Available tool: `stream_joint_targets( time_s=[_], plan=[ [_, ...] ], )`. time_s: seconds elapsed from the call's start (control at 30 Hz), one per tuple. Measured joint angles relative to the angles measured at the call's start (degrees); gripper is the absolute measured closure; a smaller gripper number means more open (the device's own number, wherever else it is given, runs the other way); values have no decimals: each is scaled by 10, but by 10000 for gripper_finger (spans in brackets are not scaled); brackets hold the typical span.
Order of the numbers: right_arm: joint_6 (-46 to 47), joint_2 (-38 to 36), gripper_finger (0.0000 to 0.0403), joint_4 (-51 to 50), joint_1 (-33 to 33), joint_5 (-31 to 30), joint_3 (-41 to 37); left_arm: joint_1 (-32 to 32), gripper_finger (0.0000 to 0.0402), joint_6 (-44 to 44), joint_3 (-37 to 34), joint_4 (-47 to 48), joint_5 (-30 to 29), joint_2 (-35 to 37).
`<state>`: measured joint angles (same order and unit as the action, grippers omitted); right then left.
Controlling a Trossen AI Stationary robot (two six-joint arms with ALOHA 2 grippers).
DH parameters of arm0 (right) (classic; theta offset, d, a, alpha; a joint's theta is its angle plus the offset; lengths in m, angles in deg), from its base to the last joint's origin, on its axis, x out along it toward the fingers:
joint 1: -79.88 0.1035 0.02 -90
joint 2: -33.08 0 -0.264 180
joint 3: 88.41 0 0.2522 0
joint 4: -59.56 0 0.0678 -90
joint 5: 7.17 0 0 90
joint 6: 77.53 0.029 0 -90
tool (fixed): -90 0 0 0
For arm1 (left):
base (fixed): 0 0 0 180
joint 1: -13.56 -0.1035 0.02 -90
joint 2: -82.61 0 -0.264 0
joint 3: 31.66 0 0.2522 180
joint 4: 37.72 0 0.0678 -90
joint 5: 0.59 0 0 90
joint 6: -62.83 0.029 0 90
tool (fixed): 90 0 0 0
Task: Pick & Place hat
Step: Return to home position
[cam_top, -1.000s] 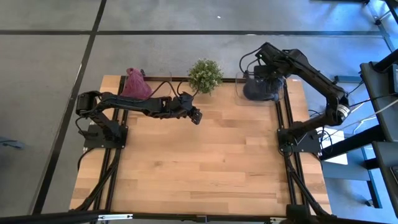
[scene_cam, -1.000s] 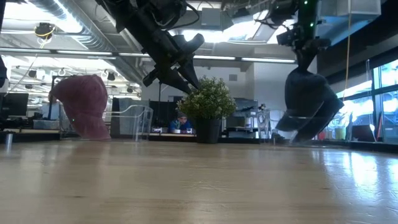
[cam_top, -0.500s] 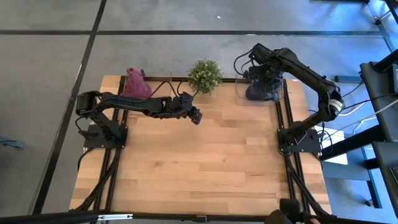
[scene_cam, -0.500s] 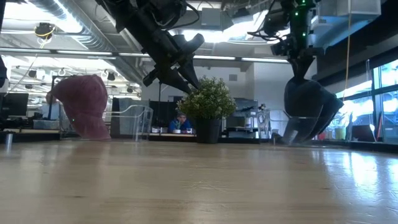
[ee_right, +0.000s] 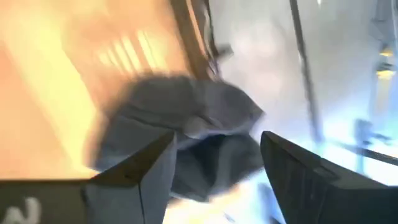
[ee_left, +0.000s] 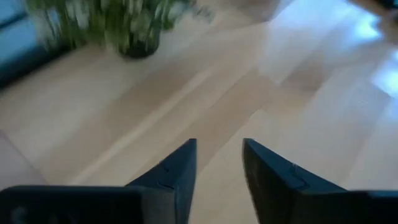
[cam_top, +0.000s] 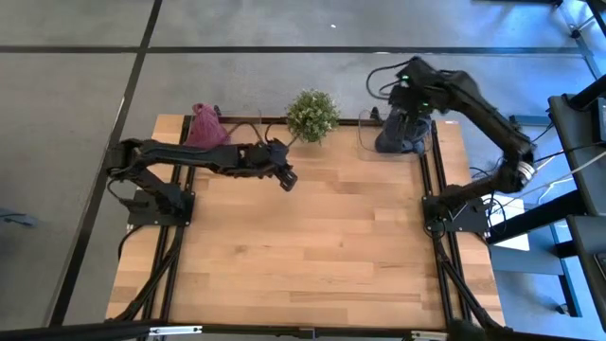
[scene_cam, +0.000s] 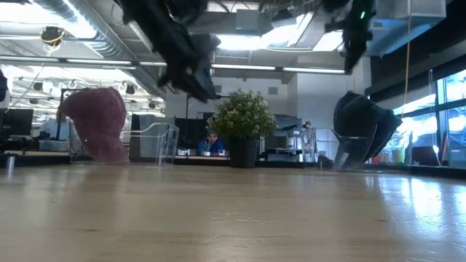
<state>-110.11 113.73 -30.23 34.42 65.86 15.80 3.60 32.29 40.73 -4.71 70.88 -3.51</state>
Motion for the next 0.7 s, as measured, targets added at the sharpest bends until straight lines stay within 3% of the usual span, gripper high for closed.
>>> stream_joint_targets(
  time_s=[0.1, 0.2, 0.3, 0.43, 0.6, 0.7],
  plan=[
    [84, -63, 162, 12, 26, 128, 0, 9, 277, 61, 0, 17, 1, 51],
    [142, -141, 161, 82, 76, 261, -47, 28, 279, 87, -9, 21, -27, 121],
    [214, -232, 163, 199, 140, 292, -148, 52, 278, 90, -52, 16, -49, 212],
    [302, -356, 163, 336, 240, 302, -309, 98, 277, 106, -128, -15, -20, 340],
    [387, -481, 163, 542, 350, 432, -489, 146, 279, 110, -171, 48, -21, 486],
    [432, -535, 163, 622, 381, 453, -574, 164, 277, 74, -194, 37, -20, 542]
  ],
)
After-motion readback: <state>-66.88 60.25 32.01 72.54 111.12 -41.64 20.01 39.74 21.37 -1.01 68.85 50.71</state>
